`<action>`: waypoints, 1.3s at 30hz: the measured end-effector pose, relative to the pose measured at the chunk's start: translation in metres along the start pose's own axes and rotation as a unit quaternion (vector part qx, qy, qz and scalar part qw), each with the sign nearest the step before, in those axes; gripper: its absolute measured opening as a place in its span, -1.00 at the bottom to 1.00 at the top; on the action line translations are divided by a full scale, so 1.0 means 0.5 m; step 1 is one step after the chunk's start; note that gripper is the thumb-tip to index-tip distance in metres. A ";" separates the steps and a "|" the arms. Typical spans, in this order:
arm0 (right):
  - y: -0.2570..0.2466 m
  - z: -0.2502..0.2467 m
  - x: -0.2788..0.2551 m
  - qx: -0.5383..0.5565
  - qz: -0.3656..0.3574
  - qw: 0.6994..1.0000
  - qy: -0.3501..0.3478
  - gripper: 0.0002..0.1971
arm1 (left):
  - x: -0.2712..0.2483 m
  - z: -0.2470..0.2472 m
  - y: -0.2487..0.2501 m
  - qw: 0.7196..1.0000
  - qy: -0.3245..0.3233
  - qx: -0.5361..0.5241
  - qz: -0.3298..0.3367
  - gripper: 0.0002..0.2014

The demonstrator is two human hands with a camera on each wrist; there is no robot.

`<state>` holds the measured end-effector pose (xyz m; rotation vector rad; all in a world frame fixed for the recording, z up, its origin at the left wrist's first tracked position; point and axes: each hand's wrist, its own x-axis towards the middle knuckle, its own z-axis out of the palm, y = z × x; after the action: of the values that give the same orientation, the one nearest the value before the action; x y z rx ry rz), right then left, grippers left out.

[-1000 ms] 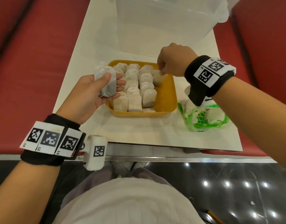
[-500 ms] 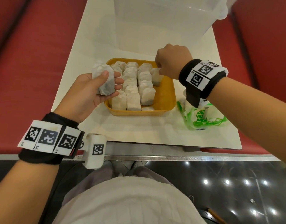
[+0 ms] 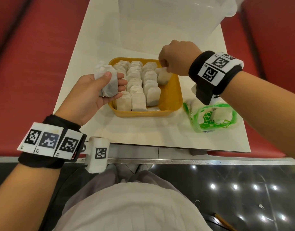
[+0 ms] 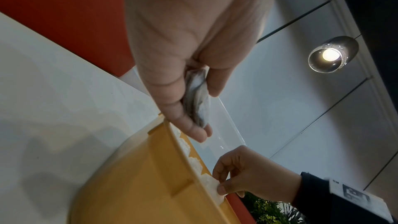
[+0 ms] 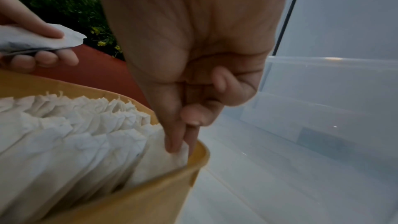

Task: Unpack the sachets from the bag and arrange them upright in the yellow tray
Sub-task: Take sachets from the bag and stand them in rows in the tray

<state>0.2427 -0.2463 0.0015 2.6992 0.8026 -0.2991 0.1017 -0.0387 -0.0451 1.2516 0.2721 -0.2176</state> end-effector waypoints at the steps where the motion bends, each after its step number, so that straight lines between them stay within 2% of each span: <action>1: 0.003 0.005 0.002 0.014 0.007 1.000 0.005 -0.84 | 0.000 -0.001 0.000 1.000 0.000 0.000 0.000 -0.69; 7: 0.014 0.021 0.003 0.064 0.038 0.997 0.037 -0.88 | 0.000 -0.001 -0.001 1.000 -0.002 0.002 -0.002 -0.68; 14: 0.007 0.011 -0.013 0.057 -0.008 0.998 0.032 -0.87 | 0.001 -0.002 -0.004 1.000 0.000 -0.001 -0.003 -0.68; 19: -0.002 0.021 0.007 0.045 0.006 0.997 0.057 -0.83 | 0.001 -0.003 -0.003 1.000 -0.001 -0.003 -0.003 -0.69; 22: -0.007 0.037 0.012 0.035 0.005 0.998 0.046 -0.76 | 0.000 -0.003 -0.004 1.000 -0.001 -0.005 -0.003 -0.69; 25: -0.008 0.043 0.009 0.036 0.016 0.999 0.026 -0.78 | 0.000 -0.002 -0.005 1.000 0.000 -0.007 -0.004 -0.68; 31: 0.006 0.004 -0.003 0.055 0.008 0.998 -0.028 -0.80 | 0.002 -0.003 -0.003 1.000 0.002 -0.007 -0.008 -0.67; 39: -0.003 0.027 0.021 0.007 0.026 0.998 0.063 -0.93 | 0.001 0.000 -0.004 1.000 0.004 -0.005 -0.010 -0.69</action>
<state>0.2490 -0.2443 -0.0143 2.7696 0.7658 -0.1245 0.1014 -0.0391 -0.0471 1.2415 0.2929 -0.2285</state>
